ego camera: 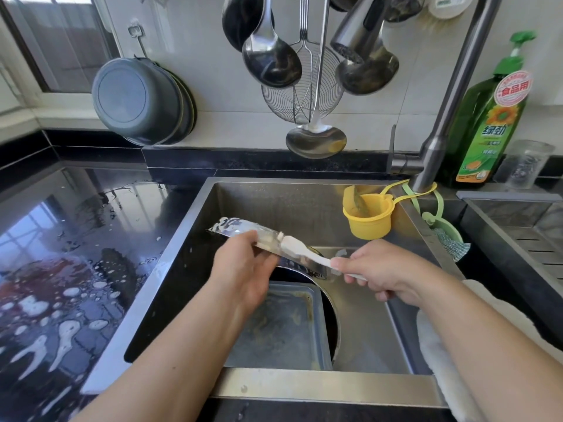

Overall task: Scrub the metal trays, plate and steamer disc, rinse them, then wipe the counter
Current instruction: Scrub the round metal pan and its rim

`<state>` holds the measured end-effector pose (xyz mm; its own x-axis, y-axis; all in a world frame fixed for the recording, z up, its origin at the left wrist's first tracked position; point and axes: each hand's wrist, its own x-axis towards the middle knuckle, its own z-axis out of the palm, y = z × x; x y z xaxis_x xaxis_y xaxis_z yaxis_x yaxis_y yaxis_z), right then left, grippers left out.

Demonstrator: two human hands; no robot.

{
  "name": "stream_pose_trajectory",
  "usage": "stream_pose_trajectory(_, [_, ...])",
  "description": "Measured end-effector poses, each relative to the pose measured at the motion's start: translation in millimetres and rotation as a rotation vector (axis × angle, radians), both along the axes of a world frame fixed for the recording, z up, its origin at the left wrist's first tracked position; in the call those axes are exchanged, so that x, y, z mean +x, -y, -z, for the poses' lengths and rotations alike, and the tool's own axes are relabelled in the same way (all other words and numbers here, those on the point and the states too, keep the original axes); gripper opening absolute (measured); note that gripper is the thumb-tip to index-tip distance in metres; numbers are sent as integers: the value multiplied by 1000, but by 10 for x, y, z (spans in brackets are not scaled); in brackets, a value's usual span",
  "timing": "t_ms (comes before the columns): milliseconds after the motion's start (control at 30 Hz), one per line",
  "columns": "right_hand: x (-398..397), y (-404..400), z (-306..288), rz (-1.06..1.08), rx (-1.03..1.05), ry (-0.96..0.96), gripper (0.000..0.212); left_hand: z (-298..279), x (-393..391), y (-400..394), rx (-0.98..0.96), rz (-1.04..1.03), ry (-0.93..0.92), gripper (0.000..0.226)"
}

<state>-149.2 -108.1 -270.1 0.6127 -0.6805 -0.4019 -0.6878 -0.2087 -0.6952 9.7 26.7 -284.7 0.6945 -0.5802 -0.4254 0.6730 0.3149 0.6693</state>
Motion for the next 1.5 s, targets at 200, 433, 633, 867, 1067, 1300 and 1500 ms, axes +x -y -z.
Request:
stream_pose_trajectory(200, [115, -65, 62, -7, 68, 39, 46, -6, -47, 2, 29, 51, 16, 30])
stream_pose_trajectory(433, [38, 35, 38, -7, 89, 1, 43, -51, 42, -50, -23, 0, -23, 28])
stream_pose_trajectory(633, [-73, 181, -2, 49, 4, -60, 44, -65, 11, -56, -22, -13, 11, 24])
stream_pose_trajectory(867, [119, 18, 61, -88, -104, -69, 49, -71, -39, -42, 6, -10, 13, 33])
stream_pose_trajectory(1067, [11, 11, -64, -60, -135, -177, 48, -74, -91, -47, 41, 12, -13, 47])
stream_pose_trajectory(1300, [170, -132, -73, -32, -260, -76, 48, -33, -137, -37, 154, 252, 67, 71])
stream_pose_trajectory(1500, [119, -94, -74, 8, -182, -48, 47, 4, -150, -12, 231, 213, 213, 37])
